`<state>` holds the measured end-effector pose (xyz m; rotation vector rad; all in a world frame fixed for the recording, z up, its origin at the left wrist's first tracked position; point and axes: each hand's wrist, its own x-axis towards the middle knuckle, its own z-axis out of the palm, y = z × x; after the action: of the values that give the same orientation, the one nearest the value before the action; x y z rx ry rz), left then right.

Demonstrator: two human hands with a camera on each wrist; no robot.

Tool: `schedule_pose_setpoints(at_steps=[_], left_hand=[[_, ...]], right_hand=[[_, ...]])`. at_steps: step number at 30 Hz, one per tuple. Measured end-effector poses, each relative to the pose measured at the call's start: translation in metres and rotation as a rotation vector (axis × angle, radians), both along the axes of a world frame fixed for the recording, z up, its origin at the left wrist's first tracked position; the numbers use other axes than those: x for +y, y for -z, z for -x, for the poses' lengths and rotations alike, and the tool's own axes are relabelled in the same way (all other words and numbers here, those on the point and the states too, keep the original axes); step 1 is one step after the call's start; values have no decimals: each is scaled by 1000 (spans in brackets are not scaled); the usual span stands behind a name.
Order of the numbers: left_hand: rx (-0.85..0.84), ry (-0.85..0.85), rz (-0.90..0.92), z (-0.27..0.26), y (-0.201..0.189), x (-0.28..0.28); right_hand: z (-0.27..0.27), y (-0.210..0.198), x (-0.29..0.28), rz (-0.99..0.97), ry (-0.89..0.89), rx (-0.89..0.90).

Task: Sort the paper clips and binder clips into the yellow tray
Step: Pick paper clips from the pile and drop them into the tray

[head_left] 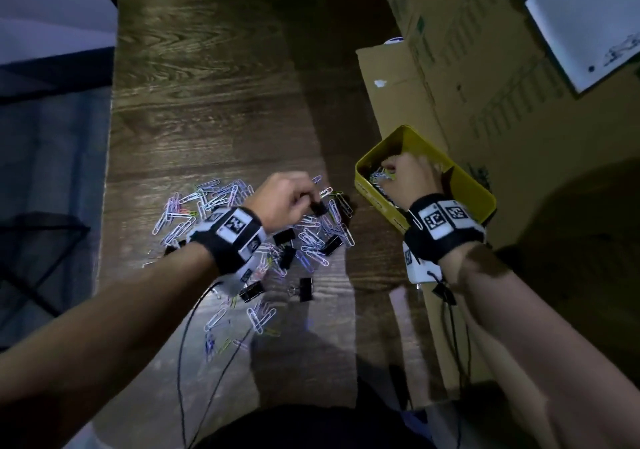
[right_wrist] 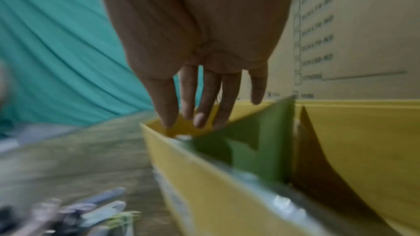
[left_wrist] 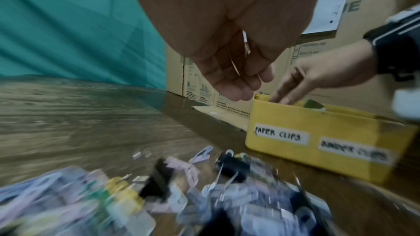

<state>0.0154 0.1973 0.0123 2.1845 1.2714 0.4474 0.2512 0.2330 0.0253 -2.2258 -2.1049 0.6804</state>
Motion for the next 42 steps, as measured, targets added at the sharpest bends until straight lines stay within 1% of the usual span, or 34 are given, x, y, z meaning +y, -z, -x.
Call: schedule_pose_setpoints(at_steps=[2, 4, 6, 8, 10, 12, 14, 16, 18, 21, 23, 24, 26, 27, 28, 30, 31, 34, 37, 38, 39, 41, 42], left_hand=[[81, 53, 82, 29, 4, -35], [145, 151, 123, 52, 10, -78], [203, 314, 123, 62, 19, -121], [235, 471, 126, 60, 33, -155], [283, 567, 45, 56, 51, -177], [448, 575, 20, 54, 63, -191], [574, 538, 36, 60, 68, -202], [627, 502, 88, 79, 76, -214], [645, 435, 62, 104, 83, -225], [553, 368, 16, 135, 82, -237], [464, 327, -23, 149, 75, -237], [433, 278, -22, 155, 73, -234], [452, 119, 40, 165, 74, -224], [479, 24, 77, 169, 75, -221], [496, -59, 125, 171, 77, -219], [504, -142, 231, 168, 82, -221], [507, -142, 263, 162, 85, -226], [514, -82, 319, 141, 90, -246], [490, 13, 350, 125, 92, -259], [438, 42, 338, 124, 92, -260], [349, 50, 303, 126, 90, -260], [157, 6, 193, 136, 84, -260], [110, -48, 129, 145, 81, -259]], right_hand=[[11, -11, -19, -108, -23, 156], [28, -17, -43, -186, -122, 266], [50, -13, -72, -165, -278, 335], [77, 3, -103, -101, -475, 356], [106, 22, -131, -2, -695, 316], [132, 37, -153, 109, -895, 213], [151, 48, -168, 167, -1021, 84], [162, 57, -178, 171, -1077, -46], [164, 59, -183, 164, -1061, -134], [159, 55, -187, 163, -966, -185], [152, 53, -191, 148, -915, -109], [148, 52, -195, 98, -892, -38], [138, 50, -207, -75, -810, 113], [133, 49, -214, -155, -730, 162], [129, 47, -221, -174, -632, 189], [125, 44, -235, -89, -457, 170], [124, 48, -240, -24, -407, 121], [126, 64, -254, 122, -340, 1], [143, 73, -267, 182, -362, 21], [149, 74, -270, 175, -395, 38], [154, 73, -271, 172, -428, 55], [161, 69, -270, 173, -499, 106], [164, 67, -268, 173, -528, 124]])
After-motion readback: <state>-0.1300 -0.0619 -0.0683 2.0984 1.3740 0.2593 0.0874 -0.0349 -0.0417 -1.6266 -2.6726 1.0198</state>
